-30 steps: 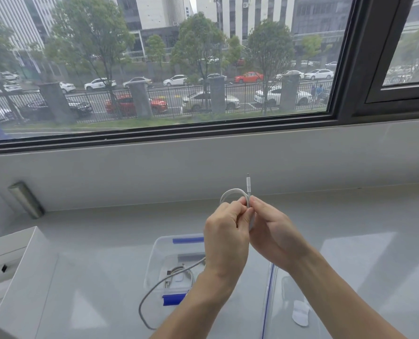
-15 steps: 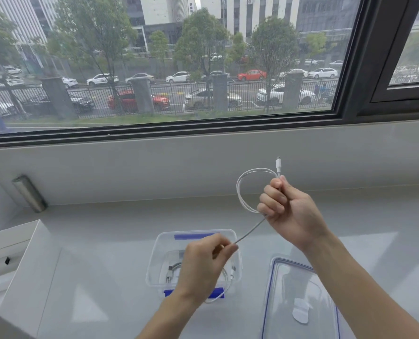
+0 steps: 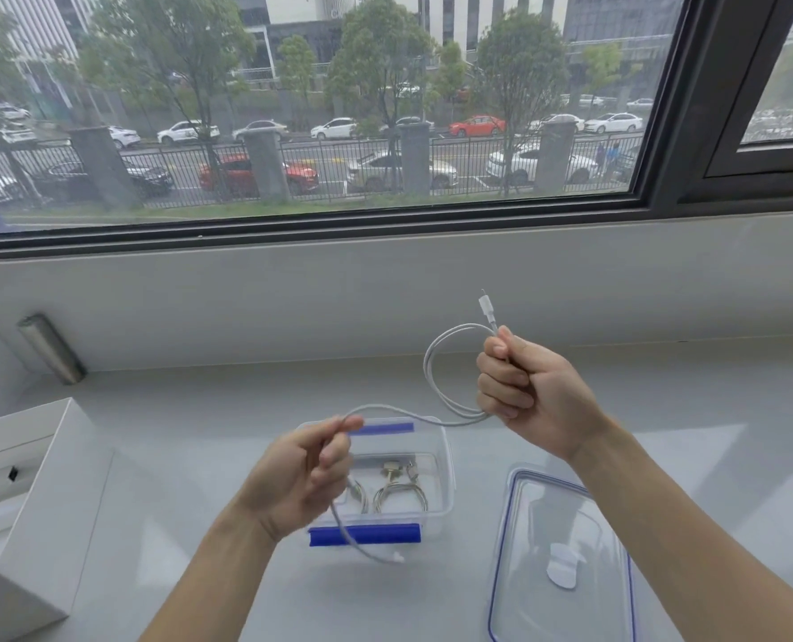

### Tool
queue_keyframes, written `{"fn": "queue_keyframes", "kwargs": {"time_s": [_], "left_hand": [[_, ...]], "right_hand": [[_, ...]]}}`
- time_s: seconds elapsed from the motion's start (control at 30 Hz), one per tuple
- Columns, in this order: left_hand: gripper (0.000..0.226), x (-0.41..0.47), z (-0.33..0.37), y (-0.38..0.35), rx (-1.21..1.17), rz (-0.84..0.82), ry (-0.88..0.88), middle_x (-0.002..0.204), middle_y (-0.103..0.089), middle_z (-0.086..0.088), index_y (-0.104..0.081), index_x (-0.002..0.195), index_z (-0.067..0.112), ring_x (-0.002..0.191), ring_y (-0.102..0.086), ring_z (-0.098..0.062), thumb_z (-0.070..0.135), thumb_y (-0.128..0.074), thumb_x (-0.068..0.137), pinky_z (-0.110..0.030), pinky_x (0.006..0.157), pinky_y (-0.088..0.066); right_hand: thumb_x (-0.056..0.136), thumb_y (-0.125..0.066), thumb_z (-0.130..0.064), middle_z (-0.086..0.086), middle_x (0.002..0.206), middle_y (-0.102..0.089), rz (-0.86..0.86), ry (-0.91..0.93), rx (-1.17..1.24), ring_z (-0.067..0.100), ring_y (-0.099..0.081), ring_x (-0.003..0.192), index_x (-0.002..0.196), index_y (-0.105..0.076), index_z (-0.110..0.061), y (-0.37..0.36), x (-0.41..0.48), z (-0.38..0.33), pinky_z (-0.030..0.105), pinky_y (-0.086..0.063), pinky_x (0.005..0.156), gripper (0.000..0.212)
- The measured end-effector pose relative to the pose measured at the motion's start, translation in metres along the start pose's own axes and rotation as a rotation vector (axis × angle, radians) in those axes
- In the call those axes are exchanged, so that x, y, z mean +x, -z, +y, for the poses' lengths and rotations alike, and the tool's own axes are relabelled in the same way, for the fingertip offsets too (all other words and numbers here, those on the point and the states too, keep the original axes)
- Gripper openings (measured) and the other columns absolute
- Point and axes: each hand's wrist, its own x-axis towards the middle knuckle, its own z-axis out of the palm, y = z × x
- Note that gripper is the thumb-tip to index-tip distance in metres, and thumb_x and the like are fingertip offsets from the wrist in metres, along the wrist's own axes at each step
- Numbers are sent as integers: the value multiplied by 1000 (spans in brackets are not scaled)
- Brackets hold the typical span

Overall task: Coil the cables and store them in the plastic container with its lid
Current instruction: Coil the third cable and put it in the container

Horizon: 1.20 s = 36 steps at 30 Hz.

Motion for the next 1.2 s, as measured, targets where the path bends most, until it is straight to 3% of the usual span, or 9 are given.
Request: {"fn": "queue_keyframes", "kwargs": {"time_s": [0.07, 0.23, 0.37, 0.5, 0.73, 0.9, 0.97, 1.03, 1.2], "left_hand": [[31, 4, 5, -8, -101, -62, -22, 48, -43, 0, -64, 94, 1, 31, -35, -8, 8, -75, 66, -17, 25, -25], [29, 12, 16, -36, -86, 6, -109, 52, -47, 1, -57, 107, 1, 34, -34, -7, 11, -43, 83, -15, 31, -18], [32, 18, 18, -57, 44, 16, -203, 55, -51, -2, -56, 110, 1, 35, -35, -9, 13, -45, 82, -16, 31, -20], [27, 23, 14, -73, 171, 50, -254, 56, -53, -4, -54, 112, 2, 36, -37, -11, 15, -36, 95, -15, 32, -23], [16, 27, -5, -102, 465, 158, -338, 56, -53, -5, -48, 87, 11, 33, -40, -13, 22, -46, 98, -15, 35, -22], [30, 36, -21, -108, 643, 268, -504, 49, -50, -7, -44, 68, 10, 34, -48, -18, 21, -56, 93, -19, 32, -32], [35, 36, -23, -110, 736, 312, -547, 49, -51, -7, -42, 61, 13, 34, -51, -20, 23, -61, 90, -19, 33, -33], [39, 35, -24, -112, 811, 345, -582, 48, -50, -6, -42, 57, 13, 34, -51, -16, 24, -66, 86, -18, 33, -34], [41, 40, -25, -111, 906, 399, -645, 46, -58, -3, -48, 47, 18, 37, -51, -15, 22, -75, 78, -21, 41, -42]], "right_hand": [[95, -37, -29, -6, 49, -25, 16, 20, -113, 7, -19, 35, 70, -42, -15, -1, 2, 5, 22, -19, 39, 29], [96, -38, -27, -4, 52, -23, 73, 53, -274, 10, -18, 40, 71, -44, -15, 1, 3, 11, 29, -11, 49, 28], [97, -36, -25, -3, 52, -23, 104, 69, -328, 10, -19, 40, 72, -43, -13, 1, 4, 16, 30, -10, 50, 29], [96, -37, -26, -2, 53, -22, 83, 77, -283, 10, -20, 39, 72, -44, -12, 3, 4, 23, 29, -12, 48, 28], [94, -42, -28, -1, 52, -24, 38, 52, -287, 15, -18, 45, 74, -50, -11, 1, 5, 36, 32, -13, 52, 28], [99, -37, -25, 5, 57, -24, 66, 82, -335, 20, -32, 46, 86, -55, 2, -6, 6, 46, 34, -35, 53, 36], [101, -35, -24, 4, 58, -23, 103, 121, -365, 19, -29, 47, 81, -64, -10, -9, 5, 48, 34, -30, 52, 38], [101, -35, -24, 3, 58, -25, 129, 141, -377, 18, -23, 51, 76, -59, -13, -7, 5, 49, 34, -22, 52, 37], [100, -34, -24, 7, 68, -39, 65, 68, -236, 17, -34, 55, 102, -60, -7, -6, 1, 46, 31, -29, 56, 31]]}}
